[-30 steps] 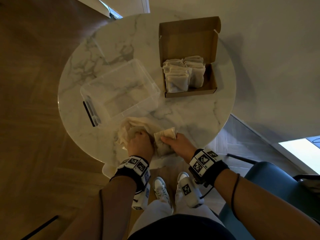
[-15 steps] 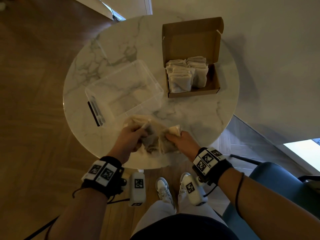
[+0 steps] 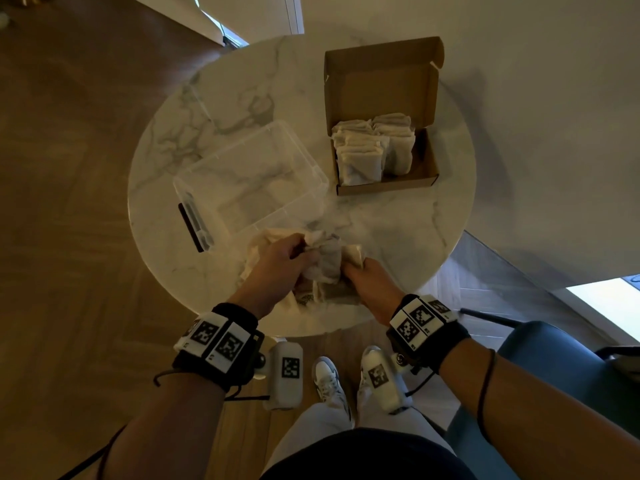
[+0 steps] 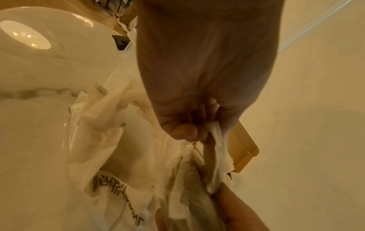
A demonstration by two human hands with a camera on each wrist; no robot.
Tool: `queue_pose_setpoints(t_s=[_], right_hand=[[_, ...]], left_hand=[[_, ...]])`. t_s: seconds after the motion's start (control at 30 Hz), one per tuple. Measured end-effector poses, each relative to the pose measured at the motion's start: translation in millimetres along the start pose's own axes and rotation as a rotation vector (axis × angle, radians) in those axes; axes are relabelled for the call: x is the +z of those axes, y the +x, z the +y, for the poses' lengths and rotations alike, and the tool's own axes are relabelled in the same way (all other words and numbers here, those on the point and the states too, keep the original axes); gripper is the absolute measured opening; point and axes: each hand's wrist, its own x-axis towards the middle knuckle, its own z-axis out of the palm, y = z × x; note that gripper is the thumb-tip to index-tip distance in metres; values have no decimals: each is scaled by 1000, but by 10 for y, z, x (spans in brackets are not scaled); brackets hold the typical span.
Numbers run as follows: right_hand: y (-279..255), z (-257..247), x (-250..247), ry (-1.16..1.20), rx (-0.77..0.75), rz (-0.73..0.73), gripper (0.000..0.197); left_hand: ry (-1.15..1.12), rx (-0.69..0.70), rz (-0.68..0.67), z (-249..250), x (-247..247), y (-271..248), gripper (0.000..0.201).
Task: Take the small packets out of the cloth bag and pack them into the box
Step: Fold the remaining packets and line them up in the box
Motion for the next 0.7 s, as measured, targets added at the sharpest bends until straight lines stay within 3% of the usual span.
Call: queue_pose_setpoints(t_s=[0.1, 0.27, 0.37, 0.5, 0.7], right_hand=[[-11, -17, 10, -3, 6, -3, 40], [-73, -82, 48, -61, -9, 18, 51], [-126, -149, 39, -41, -18, 25, 29], [-134, -235, 29, 25, 27, 94, 36], [-56, -373, 48, 32, 161, 161, 38]], left_hand=[[45, -13, -99, -22, -12, -43, 15], [147, 73, 66, 50, 56, -35, 42], [226, 232, 154, 147, 55, -35, 34], [135, 368, 218, 307, -104, -51, 23], [-14, 280, 120, 409, -228, 3, 23]])
